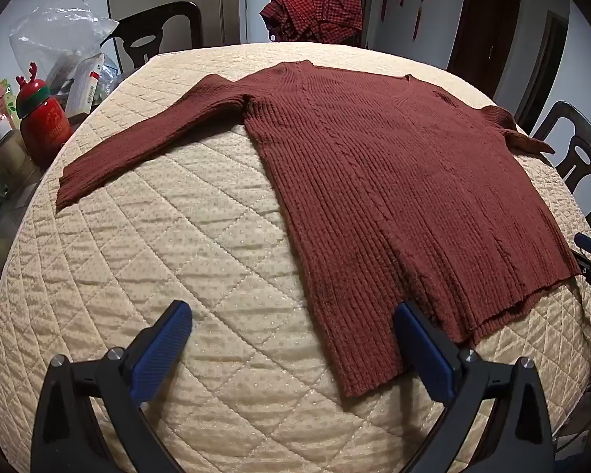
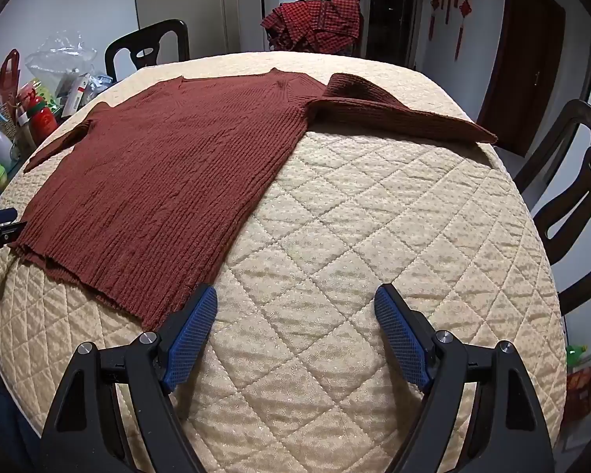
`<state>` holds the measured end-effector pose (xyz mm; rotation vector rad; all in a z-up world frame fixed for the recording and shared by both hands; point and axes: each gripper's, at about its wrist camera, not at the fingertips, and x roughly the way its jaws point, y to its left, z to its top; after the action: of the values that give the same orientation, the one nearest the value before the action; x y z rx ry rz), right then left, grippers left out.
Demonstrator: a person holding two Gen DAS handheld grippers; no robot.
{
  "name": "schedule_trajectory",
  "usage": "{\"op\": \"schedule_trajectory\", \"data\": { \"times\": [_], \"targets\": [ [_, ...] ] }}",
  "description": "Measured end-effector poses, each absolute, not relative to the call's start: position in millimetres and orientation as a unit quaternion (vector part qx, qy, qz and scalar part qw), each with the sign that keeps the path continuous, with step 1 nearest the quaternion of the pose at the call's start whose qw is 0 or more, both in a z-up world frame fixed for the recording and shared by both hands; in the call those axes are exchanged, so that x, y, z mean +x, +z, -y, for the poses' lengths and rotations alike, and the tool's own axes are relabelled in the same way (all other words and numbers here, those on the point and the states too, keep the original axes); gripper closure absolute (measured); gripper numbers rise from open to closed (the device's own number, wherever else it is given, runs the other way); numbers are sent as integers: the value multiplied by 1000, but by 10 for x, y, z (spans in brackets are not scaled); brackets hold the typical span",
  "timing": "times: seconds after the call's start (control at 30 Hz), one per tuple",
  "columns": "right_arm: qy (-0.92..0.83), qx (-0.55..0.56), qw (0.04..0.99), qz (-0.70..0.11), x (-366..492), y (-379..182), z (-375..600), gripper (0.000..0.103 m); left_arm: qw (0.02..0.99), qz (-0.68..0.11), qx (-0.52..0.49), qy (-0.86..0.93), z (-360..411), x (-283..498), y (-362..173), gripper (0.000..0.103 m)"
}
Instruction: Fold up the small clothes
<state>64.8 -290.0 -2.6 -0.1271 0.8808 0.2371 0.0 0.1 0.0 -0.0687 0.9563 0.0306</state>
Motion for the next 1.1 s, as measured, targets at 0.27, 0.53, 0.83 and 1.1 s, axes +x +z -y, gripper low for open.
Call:
{"op": "schedule_trajectory", "data": {
  "times": [0.27, 0.53, 0.83, 1.1],
  "targets": [
    [114, -62, 896, -424, 645, -27, 2900, 21, 888, -459, -32, 15, 0, 0, 0, 0],
    [114, -62, 896, -424, 644, -27, 2899, 21, 889, -457, -32, 15, -6, 0, 1, 0],
    [114, -61, 897, -423, 642, -28, 2902, 21, 889, -456, -32, 16, -2, 10, 18, 0],
    [114, -61, 897, -423, 640, -29, 2902, 21, 890, -455, -31, 16, 1, 5, 17, 0]
  ]
}}
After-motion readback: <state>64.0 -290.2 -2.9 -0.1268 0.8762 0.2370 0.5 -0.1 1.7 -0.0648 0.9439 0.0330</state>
